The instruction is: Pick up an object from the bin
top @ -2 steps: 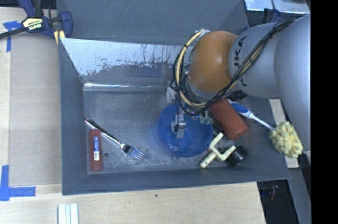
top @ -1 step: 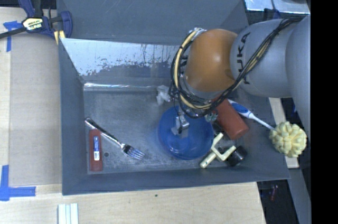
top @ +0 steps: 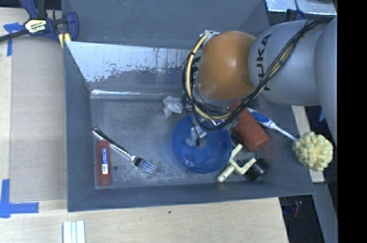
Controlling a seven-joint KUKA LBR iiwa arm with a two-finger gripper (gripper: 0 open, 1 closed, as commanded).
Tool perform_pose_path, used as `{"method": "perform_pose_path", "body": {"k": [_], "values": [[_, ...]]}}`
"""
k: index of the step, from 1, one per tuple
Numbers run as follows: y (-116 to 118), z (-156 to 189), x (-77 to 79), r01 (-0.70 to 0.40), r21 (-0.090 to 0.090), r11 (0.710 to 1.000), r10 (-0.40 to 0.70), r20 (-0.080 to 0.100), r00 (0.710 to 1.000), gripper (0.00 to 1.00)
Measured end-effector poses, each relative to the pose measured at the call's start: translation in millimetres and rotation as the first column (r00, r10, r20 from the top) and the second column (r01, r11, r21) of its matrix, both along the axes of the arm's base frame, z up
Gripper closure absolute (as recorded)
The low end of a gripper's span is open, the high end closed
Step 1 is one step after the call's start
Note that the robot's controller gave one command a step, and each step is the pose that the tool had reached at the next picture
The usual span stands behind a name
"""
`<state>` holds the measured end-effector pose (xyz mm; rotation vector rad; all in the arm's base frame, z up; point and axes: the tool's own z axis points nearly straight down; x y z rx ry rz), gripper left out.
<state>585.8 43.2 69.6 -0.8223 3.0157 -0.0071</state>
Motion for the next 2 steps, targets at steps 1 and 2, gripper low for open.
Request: {"method": "perform_pose_path", "body": {"k": [1, 2], "values": [[-6.8, 1.3, 1.5, 0.175, 0.004, 0.985, -0.175, 0.0, 0.985, 1.0], [-6.9, 1.2, 1.5, 0.175, 0.004, 0.985, -0.175, 0.0, 0.985, 1.0]]}}
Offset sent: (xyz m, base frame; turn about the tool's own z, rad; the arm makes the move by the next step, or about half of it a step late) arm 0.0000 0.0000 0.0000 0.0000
